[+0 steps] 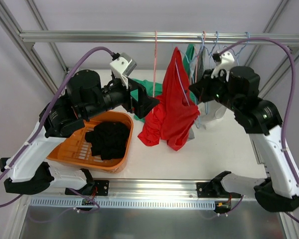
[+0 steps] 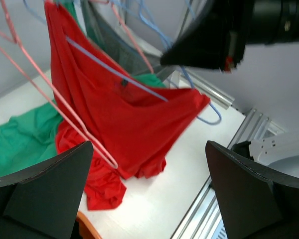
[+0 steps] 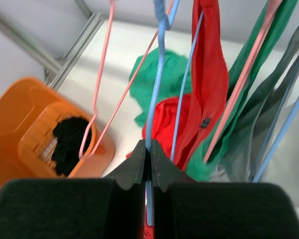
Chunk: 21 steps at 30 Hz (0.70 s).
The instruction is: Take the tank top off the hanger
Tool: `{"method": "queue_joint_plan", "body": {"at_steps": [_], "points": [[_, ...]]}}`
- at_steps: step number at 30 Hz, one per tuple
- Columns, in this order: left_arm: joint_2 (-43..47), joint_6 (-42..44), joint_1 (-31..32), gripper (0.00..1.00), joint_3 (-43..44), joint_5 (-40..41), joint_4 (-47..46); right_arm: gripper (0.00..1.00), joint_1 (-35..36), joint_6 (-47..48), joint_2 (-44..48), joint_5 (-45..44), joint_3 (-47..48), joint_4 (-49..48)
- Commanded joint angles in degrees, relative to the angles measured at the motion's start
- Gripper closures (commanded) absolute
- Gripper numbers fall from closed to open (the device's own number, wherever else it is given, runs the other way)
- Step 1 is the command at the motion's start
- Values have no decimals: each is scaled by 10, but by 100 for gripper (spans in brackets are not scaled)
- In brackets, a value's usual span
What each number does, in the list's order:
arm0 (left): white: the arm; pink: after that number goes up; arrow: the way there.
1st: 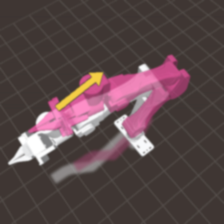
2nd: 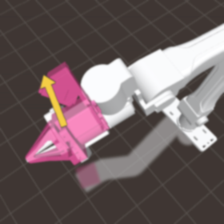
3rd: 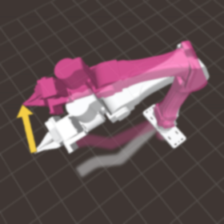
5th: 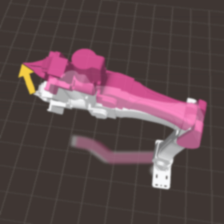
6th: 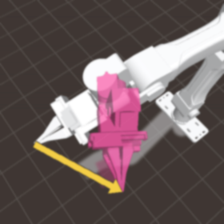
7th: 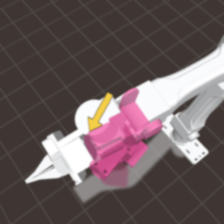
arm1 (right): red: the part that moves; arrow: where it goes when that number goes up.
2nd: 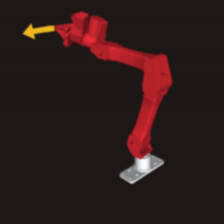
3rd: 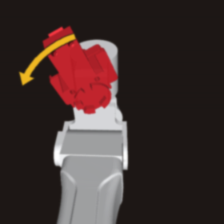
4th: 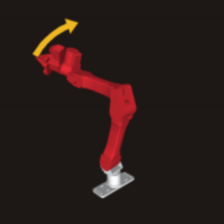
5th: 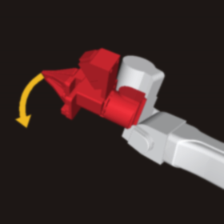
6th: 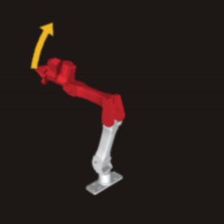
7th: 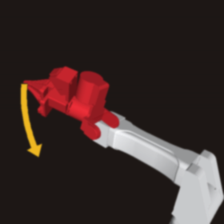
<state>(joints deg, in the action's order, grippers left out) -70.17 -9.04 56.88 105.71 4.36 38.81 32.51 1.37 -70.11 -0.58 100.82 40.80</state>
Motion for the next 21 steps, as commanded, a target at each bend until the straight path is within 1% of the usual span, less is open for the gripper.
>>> {"method": "queue_joint_plan", "body": {"at_steps": [1,3,4,5,6,7,10,12,13,14,17,19,21], "points": [[-19,40,-5,1,35,-40,-67,100,0,-8,101,79,-39,1],[-42,43,-5,1,35,-43,-93,100,-1,-4,136,91,-73,30],[-51,43,-5,1,35,-43,-100,100,0,-3,174,108,-84,36],[-69,43,-5,1,36,-43,-109,100,0,-3,192,113,-101,54],[-75,42,-5,1,35,-63,-115,100,0,-4,209,115,-105,66],[-84,42,-5,1,34,-67,-120,100,0,-4,242,116,-107,77],[-110,38,-5,2,27,-87,-137,100,-1,-9,296,129,-103,121],[-127,35,-5,4,26,-110,-153,100,0,-12,314,137,-92,155],[-132,37,-5,7,25,-137,-161,100,-1,-12,322,148,-91,166],[-141,39,-3,8,23,-144,-169,100,-1,-12,336,157,-91,178],[-155,44,3,9,21,-164,-197,100,-1,-29,348,195,-82,200],[-162,44,7,9,21,-164,-213,100,0,-37,356,210,-74,206],[-172,44,8,14,25,-161,-219,100,-1,-43,363,218,-70,212]]}}
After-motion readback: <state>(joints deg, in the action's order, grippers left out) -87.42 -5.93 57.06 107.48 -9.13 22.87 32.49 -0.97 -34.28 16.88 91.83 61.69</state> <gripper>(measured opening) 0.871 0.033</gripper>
